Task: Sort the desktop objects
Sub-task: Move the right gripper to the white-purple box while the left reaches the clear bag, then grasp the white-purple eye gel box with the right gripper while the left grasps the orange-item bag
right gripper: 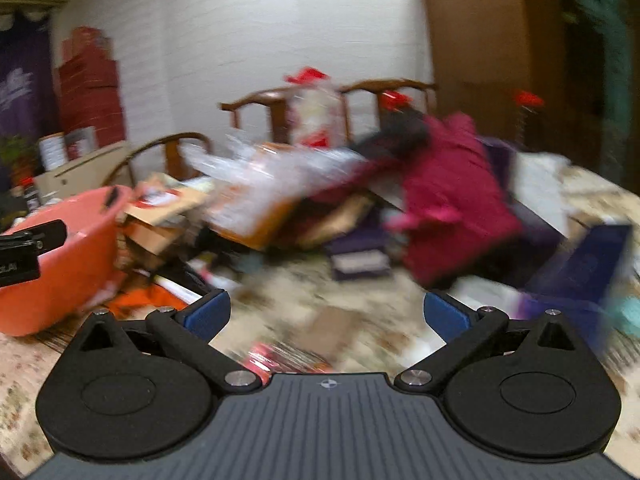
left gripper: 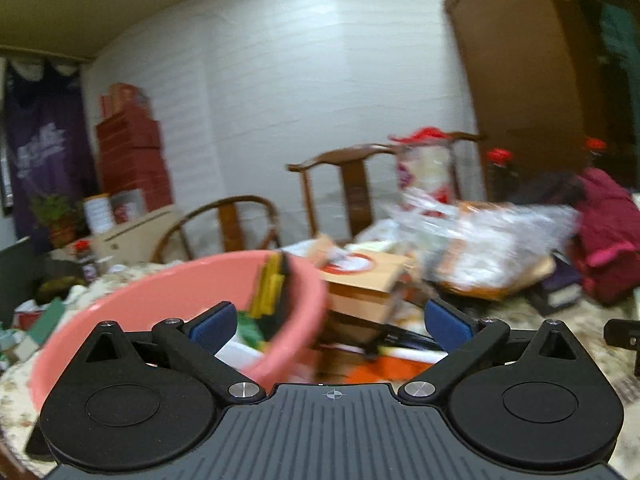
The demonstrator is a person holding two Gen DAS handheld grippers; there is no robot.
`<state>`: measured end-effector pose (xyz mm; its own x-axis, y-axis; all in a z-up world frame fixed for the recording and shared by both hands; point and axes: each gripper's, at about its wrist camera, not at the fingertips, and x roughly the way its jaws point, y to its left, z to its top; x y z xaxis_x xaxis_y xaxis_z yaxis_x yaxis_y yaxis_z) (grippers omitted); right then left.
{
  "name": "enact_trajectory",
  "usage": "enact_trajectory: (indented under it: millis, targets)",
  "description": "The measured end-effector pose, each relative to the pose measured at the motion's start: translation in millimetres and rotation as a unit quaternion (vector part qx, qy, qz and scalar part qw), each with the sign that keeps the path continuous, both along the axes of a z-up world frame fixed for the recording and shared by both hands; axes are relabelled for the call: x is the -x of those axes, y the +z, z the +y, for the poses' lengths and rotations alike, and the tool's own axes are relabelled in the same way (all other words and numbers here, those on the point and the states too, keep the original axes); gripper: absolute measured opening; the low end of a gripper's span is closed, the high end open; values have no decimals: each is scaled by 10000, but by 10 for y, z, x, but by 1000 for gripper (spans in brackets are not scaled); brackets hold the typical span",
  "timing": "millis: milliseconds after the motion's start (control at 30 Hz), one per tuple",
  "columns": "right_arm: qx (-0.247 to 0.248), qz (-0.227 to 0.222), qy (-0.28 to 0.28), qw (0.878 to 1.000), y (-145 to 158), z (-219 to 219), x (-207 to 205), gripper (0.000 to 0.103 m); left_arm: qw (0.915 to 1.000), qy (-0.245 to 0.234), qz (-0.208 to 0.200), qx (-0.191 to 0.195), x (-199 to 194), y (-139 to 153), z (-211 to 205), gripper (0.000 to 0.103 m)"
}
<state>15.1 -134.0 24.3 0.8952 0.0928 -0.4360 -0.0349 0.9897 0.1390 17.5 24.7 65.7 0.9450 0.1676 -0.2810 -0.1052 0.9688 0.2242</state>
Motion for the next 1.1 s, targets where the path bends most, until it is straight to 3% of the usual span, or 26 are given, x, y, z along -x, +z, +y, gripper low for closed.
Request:
enact_trajectory:
  millis: [133,300,567,800,1100]
  targets:
    - [170,45,-391,9991,-163,-200,137,102,9996,-226,143,-30,-13,-213,-176,103]
    - [-17,83,-832,9965,-295,-420,238,102,9984,-288,472,-61,-123,-448,-221,103]
    - [-882,670,-1071,9881,-471,-613,61,102,9967,-425,671,-139,-278,-601,-241,103]
    - [-607,688,-1335,9868,-489,-482,-264,102,9970,-567,412,-316,-506,-388,-319,103]
    - [-23,969,-1388,9856,-516,-405,-580,103,9898,-1187,24,-787,-1146,-202,-957,103]
